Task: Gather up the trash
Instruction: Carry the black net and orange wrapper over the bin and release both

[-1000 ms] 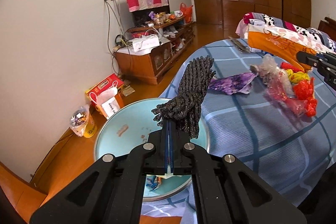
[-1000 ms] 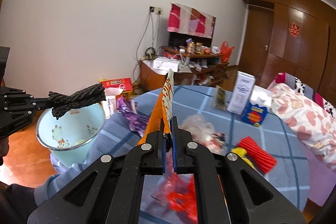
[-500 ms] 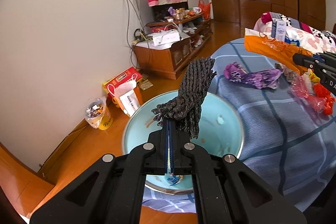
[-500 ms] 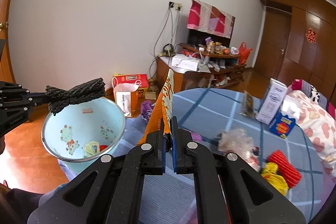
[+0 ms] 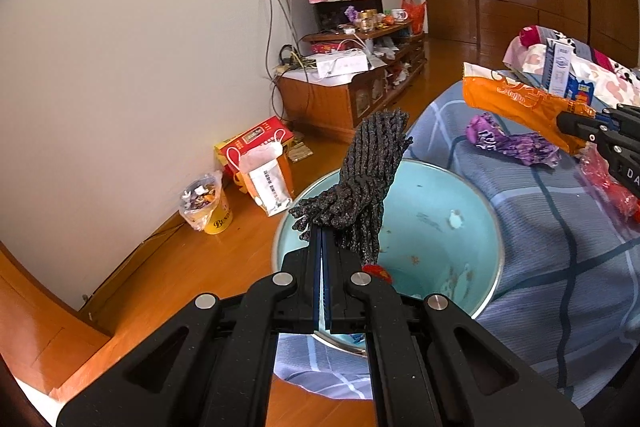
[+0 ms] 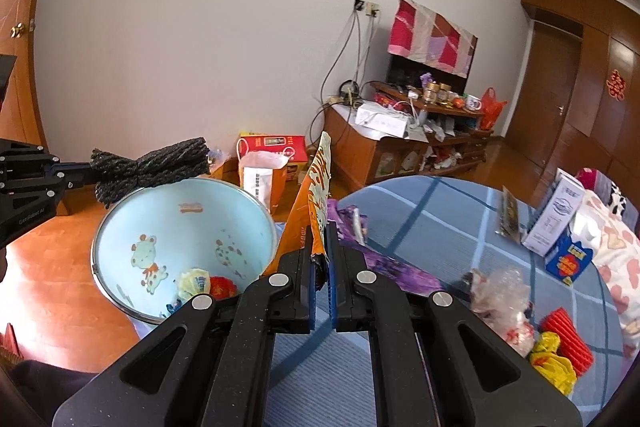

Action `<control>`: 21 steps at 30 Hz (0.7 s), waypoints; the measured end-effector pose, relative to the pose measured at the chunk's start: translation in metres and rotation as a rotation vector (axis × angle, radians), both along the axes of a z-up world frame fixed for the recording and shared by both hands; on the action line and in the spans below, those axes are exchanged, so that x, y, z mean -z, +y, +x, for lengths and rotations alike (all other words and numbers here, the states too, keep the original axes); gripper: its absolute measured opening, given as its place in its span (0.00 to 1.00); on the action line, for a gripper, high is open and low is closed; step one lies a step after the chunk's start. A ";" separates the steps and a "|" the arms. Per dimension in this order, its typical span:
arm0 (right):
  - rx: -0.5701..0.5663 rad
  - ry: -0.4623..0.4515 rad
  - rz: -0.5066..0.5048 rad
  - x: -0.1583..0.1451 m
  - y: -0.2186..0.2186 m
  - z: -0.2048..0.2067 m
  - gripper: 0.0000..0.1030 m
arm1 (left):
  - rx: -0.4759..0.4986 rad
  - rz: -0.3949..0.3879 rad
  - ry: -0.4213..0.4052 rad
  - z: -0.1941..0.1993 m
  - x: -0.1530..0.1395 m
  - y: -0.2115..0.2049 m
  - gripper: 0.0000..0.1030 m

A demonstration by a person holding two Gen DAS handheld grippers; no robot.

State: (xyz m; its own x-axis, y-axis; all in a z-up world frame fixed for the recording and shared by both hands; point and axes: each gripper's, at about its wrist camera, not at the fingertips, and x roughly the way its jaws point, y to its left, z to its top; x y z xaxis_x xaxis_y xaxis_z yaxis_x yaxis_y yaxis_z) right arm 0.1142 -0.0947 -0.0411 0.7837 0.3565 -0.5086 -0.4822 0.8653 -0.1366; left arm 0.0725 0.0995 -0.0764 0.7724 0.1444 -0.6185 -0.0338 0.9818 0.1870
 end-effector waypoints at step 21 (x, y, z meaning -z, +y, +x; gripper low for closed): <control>-0.066 0.004 -0.024 0.003 0.029 -0.003 0.05 | -0.030 -0.009 0.014 -0.003 0.003 0.016 0.00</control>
